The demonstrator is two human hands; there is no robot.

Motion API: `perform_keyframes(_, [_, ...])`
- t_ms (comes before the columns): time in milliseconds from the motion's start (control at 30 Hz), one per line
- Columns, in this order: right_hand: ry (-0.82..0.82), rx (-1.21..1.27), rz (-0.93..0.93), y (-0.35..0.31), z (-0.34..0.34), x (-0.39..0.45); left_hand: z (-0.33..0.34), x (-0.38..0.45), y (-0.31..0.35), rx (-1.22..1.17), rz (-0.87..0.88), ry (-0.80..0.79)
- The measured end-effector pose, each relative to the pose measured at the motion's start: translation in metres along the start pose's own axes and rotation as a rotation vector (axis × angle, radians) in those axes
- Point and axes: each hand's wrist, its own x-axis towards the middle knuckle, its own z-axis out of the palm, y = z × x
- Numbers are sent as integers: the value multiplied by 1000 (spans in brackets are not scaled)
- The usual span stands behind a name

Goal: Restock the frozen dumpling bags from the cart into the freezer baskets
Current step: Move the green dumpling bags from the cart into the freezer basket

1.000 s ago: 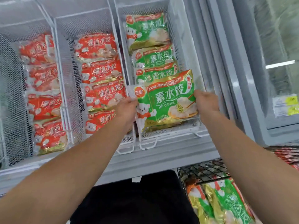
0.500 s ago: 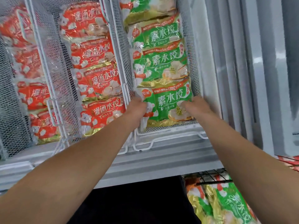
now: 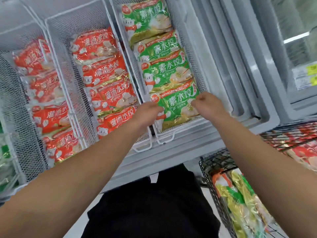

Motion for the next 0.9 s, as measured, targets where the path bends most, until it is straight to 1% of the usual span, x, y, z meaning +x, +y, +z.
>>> perform_keyframes(133, [197, 170, -77, 8, 11, -62, -5, -39, -6, 70, 161, -66])
perform_keyframes(200, [269, 208, -119, 15, 15, -88, -3, -54, -6, 106, 223, -102])
perform_keyframes(300, [396, 259, -108, 38, 17, -129, 12, -82, -6, 160, 331, -165])
perform_keyframes(400, [487, 368, -10, 72, 19, -168, 39, -103, -11, 257, 407, -243])
perform_keyframes(567, [560, 498, 192, 148, 34, -227, 103, -135, -34, 401, 425, -387])
perform_keyframes(700, [573, 567, 352, 213, 54, -268, 155, -147, -61, 536, 420, -492])
perform_keyframes(900, [567, 695, 514, 312, 82, -303, 227, -157, -105, 732, 410, -543])
